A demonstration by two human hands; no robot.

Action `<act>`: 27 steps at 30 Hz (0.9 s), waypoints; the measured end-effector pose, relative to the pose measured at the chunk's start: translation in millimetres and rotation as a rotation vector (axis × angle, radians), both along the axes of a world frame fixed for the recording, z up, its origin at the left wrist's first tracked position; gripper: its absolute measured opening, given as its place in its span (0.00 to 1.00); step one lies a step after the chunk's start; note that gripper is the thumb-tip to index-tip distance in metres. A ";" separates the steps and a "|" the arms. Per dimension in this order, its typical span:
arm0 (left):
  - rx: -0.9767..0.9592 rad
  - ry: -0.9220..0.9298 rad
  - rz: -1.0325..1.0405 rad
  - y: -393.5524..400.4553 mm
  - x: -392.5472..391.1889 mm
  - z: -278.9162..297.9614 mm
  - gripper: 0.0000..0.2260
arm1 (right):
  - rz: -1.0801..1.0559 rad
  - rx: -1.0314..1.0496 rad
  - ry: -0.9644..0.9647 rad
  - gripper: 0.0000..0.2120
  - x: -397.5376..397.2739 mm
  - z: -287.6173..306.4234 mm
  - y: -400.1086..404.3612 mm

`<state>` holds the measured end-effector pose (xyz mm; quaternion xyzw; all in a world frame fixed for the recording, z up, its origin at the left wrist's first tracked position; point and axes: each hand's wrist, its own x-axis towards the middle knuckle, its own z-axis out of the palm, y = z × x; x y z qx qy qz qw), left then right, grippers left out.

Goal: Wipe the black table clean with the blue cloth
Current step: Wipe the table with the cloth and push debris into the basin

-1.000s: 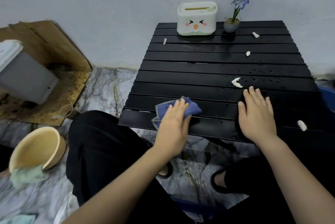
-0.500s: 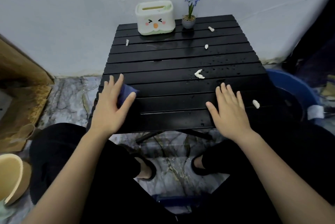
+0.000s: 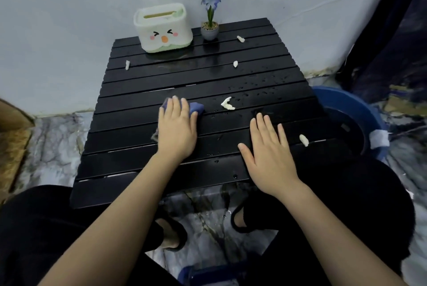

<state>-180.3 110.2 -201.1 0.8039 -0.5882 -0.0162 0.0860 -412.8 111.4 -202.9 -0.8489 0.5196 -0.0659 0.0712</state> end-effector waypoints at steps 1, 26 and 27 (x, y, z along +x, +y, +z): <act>-0.009 0.016 -0.036 -14.3 -10.9 -0.2 0.25 | -0.003 -0.006 -0.001 0.34 0.5 0.1 0.3; 0.054 0.055 0.052 -141.8 73.8 -7.8 0.27 | -0.059 0.063 -0.019 0.38 0.7 6.7 -11.7; 0.037 0.008 0.039 -146.2 69.6 -11.6 0.26 | -0.063 0.057 -0.017 0.38 1.1 6.1 -11.3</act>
